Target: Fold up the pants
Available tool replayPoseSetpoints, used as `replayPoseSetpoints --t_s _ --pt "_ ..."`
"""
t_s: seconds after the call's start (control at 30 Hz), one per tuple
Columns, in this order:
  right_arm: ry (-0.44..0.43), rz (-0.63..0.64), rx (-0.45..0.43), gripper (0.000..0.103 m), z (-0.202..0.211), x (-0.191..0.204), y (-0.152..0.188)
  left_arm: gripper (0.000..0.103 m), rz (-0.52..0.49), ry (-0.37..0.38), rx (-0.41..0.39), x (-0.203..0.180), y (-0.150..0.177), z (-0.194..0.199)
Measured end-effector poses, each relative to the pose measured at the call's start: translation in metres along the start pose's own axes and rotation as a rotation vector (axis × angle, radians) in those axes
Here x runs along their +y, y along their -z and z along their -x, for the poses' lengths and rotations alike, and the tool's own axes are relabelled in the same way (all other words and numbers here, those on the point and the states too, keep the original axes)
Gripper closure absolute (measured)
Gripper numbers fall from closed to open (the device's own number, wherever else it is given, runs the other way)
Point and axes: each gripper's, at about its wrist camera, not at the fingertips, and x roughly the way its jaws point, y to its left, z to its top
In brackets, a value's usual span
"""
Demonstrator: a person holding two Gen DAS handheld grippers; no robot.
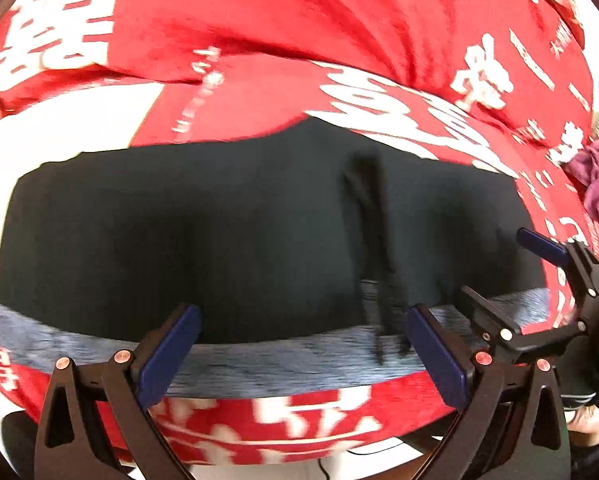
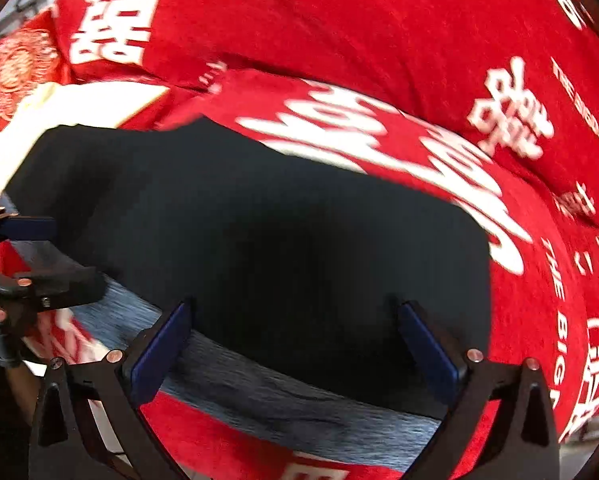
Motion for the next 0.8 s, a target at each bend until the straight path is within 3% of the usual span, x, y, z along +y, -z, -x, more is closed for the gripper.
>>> replayPoseSetpoints --t_s 0.07,0.17,0.23,0.33,0.5,0.6,0.8 --pt "0.012 0.039 -0.028 0.000 0.003 0.016 -0.006 0.000 0.051 -0.029 -0.006 0.025 0.000 0.002" --pt "0.014 0.081 0.035 0.000 -0.022 0.037 -0.009 0.000 0.159 -0.070 0.039 0.071 0.002 -0.010" --pt "-0.004 0.021 0.028 0.000 -0.028 0.031 -0.013 0.000 0.227 -0.079 0.065 0.098 0.008 -0.018" --pt "-0.032 -0.037 0.069 0.000 -0.026 0.022 -0.018 0.000 0.234 -0.035 0.035 0.106 0.014 -0.011" --pt "-0.006 0.007 0.006 0.000 -0.008 0.041 -0.029 0.000 0.201 -0.047 0.033 0.105 0.017 -0.015" --pt "-0.083 0.056 -0.039 0.000 -0.003 0.062 -0.046 0.000 0.199 -0.033 0.023 0.107 0.020 -0.010" --pt "-0.275 0.320 -0.082 0.000 -0.013 0.114 -0.104 0.000 0.222 -0.004 0.005 0.122 0.027 0.000"
